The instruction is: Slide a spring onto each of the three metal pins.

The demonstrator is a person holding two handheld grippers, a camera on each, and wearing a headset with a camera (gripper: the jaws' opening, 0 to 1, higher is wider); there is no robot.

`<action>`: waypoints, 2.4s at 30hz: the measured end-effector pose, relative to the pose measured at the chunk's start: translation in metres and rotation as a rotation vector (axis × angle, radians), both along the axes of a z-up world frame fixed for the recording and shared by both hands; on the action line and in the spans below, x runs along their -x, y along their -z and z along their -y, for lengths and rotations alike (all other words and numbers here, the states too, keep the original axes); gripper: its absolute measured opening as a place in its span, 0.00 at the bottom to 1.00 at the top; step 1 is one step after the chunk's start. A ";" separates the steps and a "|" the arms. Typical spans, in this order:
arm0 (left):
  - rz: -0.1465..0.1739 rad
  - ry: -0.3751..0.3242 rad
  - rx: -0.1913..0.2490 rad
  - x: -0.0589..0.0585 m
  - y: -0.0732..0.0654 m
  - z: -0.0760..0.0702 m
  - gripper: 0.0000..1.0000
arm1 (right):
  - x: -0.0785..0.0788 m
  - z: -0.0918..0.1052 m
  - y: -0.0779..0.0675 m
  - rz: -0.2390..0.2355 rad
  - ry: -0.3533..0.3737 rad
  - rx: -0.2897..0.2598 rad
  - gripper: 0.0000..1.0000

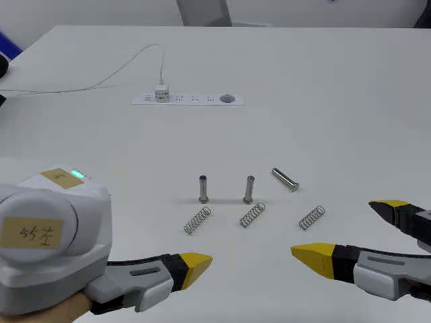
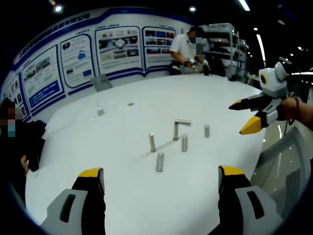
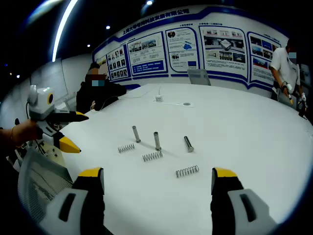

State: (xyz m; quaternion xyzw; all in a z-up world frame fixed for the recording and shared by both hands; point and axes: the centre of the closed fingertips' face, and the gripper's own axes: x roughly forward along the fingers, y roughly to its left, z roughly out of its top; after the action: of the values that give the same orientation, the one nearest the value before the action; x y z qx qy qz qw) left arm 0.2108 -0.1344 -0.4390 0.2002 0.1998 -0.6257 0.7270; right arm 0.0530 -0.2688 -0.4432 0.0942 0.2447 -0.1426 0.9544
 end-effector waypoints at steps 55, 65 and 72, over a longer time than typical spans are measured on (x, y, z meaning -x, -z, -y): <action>-0.019 0.011 0.018 0.005 0.003 0.008 0.93 | -0.042 0.057 0.005 -0.057 -0.002 0.023 0.56; -0.048 0.004 0.027 0.004 0.007 0.009 0.92 | -0.062 0.078 0.017 -0.074 -0.009 -0.005 0.51; -0.063 0.011 0.021 0.006 0.011 0.011 0.91 | -0.077 0.087 0.028 -0.093 -0.032 -0.017 0.46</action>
State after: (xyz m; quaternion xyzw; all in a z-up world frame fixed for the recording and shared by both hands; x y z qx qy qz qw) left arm 0.2046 -0.1459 -0.4498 0.1737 0.2148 -0.6376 0.7191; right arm 0.1296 -0.3554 -0.4708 0.0918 0.2915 -0.1295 0.9433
